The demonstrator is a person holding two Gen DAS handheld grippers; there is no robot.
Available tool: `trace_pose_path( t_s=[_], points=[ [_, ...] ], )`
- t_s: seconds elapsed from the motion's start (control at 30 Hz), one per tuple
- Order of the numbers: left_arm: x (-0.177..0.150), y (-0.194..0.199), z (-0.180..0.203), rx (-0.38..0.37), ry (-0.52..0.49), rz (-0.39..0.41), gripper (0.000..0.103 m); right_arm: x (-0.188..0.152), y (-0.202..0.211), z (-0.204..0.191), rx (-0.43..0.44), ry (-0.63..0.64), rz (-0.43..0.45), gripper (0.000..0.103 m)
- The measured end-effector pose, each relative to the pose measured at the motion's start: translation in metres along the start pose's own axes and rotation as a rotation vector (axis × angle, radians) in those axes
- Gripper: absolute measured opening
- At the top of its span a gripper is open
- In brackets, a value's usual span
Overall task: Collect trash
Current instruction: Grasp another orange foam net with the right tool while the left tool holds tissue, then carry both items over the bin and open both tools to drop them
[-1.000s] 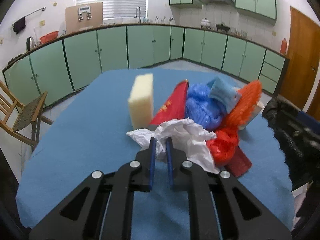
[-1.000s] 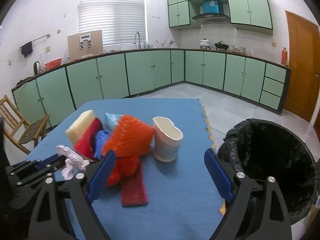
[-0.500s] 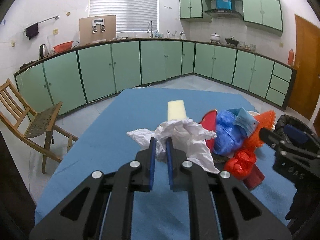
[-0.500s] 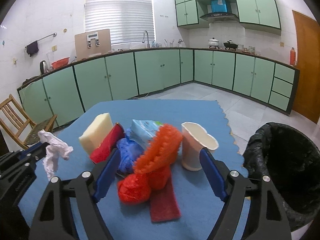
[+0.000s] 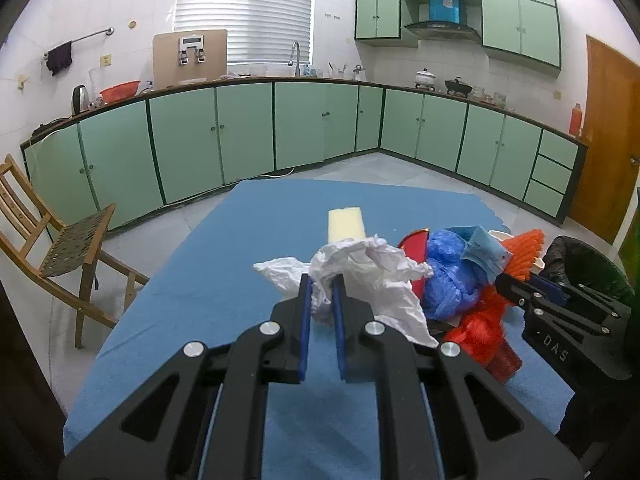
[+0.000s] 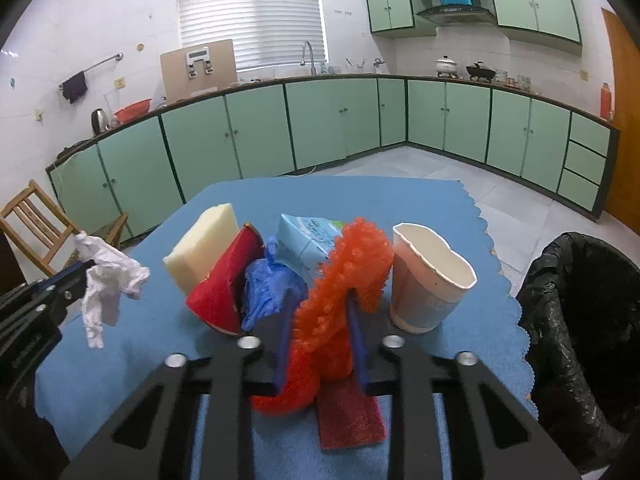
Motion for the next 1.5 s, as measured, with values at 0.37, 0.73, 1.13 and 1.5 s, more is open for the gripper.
trace_pose_path(
  t_s=[0.37,0.73,1.13,1.5],
  points=[
    [0.009,0.011,0.005,-0.026,-0.01,0.025,0.009,0.013,0.029,-0.002,0.021,0.031,0.048,0.01],
    [0.031,0.034,0.016,-0.052,0.003,0.086,0.009,0.042,0.079,0.001,0.064,0.022,0.143,0.01],
    [0.049,0.053,0.053,-0.113,-0.022,0.133,0.009,0.063,0.131,0.016,0.065,0.02,0.229,0.01],
    [0.061,0.055,0.109,-0.203,-0.061,0.16,0.009,0.07,0.156,0.064,-0.012,-0.028,0.256,0.01]
  ],
)
Point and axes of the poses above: each gripper's, at about its wrist camera, not at the fingertips, and y roughly against the way its jaws point, z to its right, x to its top, the point moved 5 cm from there along -y, roughly the way its jaws point, and after that the axes turned 3 degrees about z, right-handed, at the moved point
